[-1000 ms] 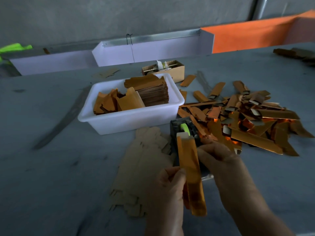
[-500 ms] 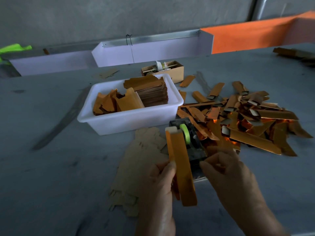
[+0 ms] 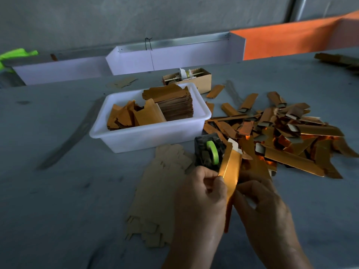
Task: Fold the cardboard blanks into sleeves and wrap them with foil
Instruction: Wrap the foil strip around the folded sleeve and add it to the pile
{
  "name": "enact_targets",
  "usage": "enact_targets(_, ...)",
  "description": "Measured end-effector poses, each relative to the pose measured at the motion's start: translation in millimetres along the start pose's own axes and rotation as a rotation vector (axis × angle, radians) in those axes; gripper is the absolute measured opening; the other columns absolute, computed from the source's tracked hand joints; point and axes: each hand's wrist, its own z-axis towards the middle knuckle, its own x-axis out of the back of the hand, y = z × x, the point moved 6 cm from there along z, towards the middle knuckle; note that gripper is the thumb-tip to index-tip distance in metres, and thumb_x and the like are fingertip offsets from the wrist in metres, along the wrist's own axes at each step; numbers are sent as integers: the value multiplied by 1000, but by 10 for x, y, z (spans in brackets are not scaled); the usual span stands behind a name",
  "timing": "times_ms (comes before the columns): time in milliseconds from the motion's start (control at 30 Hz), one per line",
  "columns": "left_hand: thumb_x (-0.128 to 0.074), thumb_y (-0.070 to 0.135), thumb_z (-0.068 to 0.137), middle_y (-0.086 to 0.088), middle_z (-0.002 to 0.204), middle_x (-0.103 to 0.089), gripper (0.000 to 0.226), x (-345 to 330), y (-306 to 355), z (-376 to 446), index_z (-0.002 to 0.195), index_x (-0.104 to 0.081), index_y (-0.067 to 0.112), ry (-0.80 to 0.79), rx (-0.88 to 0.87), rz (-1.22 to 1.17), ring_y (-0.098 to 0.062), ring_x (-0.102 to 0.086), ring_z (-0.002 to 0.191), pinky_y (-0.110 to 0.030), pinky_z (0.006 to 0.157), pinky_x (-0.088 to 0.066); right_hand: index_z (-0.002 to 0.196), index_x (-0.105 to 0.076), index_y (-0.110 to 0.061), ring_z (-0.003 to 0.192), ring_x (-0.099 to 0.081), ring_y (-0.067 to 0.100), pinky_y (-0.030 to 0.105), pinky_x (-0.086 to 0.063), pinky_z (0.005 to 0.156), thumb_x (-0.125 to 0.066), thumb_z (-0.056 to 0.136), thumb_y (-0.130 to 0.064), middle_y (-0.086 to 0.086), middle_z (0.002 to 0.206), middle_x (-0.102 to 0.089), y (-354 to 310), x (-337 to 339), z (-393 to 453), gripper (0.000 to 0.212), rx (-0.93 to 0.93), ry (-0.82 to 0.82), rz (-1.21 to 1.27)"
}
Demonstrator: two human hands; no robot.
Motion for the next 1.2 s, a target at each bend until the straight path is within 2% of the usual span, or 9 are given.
enact_targets(133,-56,33,91,11,72,-60,7,-19,22,13,84,-56,33,-27,15,48,17,-54,69,-7,49,-43,74,-68,-5,91,-56,24,38,-50,72,-72,75,-1,6,103,-62,-132,26,34,6,103,-5,-240)
enact_targets(200,-58,32,90,8,75,-64,6,3,-3,13,85,-60,29,-42,51,-22,7,-59,67,-11,53,-47,76,-67,-7,87,-57,24,35,-50,67,-70,76,-1,7,101,-61,-159,98,25,6,122,-8,-230)
enact_targets(300,-64,28,86,1,73,-69,9,35,-100,-27,79,-67,25,-71,164,-252,-16,-63,63,-32,59,-52,75,-64,-23,71,-58,7,19,-40,58,-65,82,-14,-6,84,-61,-110,292,61,11,-3,-19,-7)
enact_targets(400,-67,25,81,1,57,-63,10,42,-99,-101,72,-70,26,-108,195,-386,-10,-54,48,-21,44,-41,75,-69,-27,67,-60,8,29,-47,64,-64,79,-14,-1,72,-66,-74,329,111,14,-224,-199,442)
enact_targets(467,-68,21,80,1,52,-60,11,48,-59,-126,70,-71,20,-127,182,-412,-9,-51,44,-20,42,-38,76,-71,-27,63,-61,7,29,-46,63,-63,73,-15,0,71,-68,-210,317,110,16,-195,-338,550)
enact_targets(633,-67,17,82,-1,52,-61,12,105,-7,-142,70,-71,15,-127,147,-390,-12,-50,45,-21,42,-38,77,-71,-40,69,-62,1,12,-47,55,-60,78,-6,-13,75,-69,-323,287,116,35,-40,-421,437)
enact_targets(833,-65,24,84,0,59,-66,12,108,43,-187,75,-73,23,-176,157,-375,-6,-57,51,-19,47,-41,89,-67,-52,75,-61,-4,10,-46,55,-62,80,-11,-20,81,-67,-323,253,108,42,2,-432,299)
enact_targets(967,-66,21,84,0,64,-69,11,119,53,-190,76,-72,22,-159,143,-344,-6,-59,53,-17,48,-44,94,-47,-41,70,-63,-4,15,-47,52,-68,77,-19,-23,78,-68,-322,272,136,35,10,-358,187)
enact_targets(1200,-65,19,85,1,60,-66,12,109,44,-213,75,-72,20,-198,170,-375,-6,-57,49,-19,44,-43,87,-46,-34,71,-61,-8,15,-46,54,-70,76,-23,-29,80,-64,-354,279,123,29,21,-301,52)
